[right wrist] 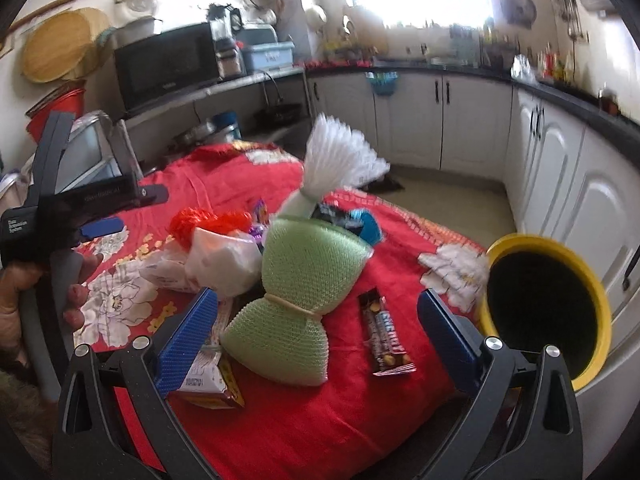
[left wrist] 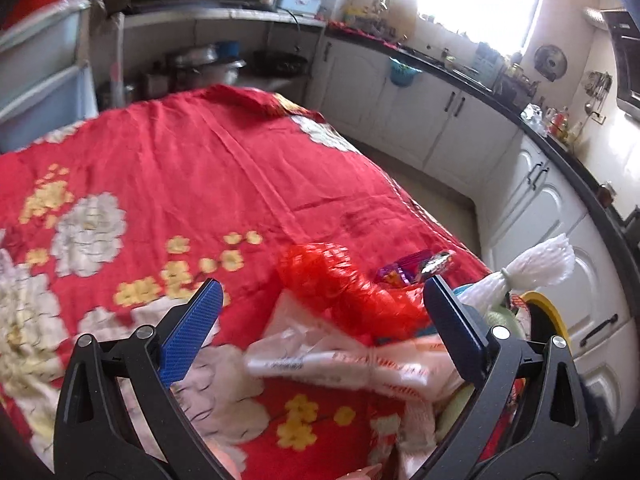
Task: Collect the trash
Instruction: 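Grasp the red plastic bag with the left tool while the right tool grasps the green mesh bundle, then carry the green mesh bundle and red bag over the yellow bin with both tools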
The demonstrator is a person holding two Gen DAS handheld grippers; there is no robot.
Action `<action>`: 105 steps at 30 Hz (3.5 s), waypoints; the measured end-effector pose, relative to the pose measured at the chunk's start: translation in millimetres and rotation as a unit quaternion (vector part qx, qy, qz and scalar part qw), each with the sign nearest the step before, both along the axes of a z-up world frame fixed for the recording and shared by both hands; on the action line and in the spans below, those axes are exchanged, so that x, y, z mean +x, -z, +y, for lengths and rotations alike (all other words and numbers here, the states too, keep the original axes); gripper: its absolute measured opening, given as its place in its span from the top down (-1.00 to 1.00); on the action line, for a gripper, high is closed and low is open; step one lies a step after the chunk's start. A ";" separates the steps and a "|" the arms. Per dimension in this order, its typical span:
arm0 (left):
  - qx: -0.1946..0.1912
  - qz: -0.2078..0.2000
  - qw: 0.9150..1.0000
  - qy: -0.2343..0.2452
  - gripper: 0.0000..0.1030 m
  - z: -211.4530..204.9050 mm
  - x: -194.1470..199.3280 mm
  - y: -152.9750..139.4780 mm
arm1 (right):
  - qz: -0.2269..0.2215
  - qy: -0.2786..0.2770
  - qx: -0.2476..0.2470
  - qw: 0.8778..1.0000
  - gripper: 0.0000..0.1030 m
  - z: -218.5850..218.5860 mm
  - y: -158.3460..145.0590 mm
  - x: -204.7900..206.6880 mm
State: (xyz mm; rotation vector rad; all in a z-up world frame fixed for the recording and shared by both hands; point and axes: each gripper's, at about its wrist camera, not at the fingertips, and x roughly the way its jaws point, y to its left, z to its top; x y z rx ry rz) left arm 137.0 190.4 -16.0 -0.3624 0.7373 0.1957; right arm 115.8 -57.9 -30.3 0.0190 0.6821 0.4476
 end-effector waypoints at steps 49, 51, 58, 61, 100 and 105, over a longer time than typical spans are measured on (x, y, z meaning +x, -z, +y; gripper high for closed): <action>0.000 -0.074 0.996 0.048 0.75 -39.0 -4.8 -63.9 | 0.064 -0.011 0.097 0.993 0.00 -62.7 -16.5 27.4; 0.009 -0.083 0.995 0.058 0.75 -52.9 -6.6 -69.8 | 0.052 0.001 0.095 0.994 0.00 -75.4 -22.8 26.2; 0.028 -0.100 0.990 0.096 0.75 -93.9 -1.9 -82.9 | 0.026 0.043 0.099 0.994 0.00 -114.4 -36.6 26.4; 0.034 -0.104 0.988 0.113 0.75 -110.3 2.1 -85.4 | 0.018 0.062 0.101 0.993 0.00 -134.2 -40.1 26.2; 0.098 -0.076 0.960 0.252 0.75 -301.2 85.0 -46.3 | 0.000 0.220 0.035 0.975 -0.01 -266.8 -23.2 48.4; 0.101 -0.048 0.960 0.256 0.75 -318.2 101.1 -24.5 | 0.019 0.225 0.014 0.974 -0.01 -270.0 -2.6 60.8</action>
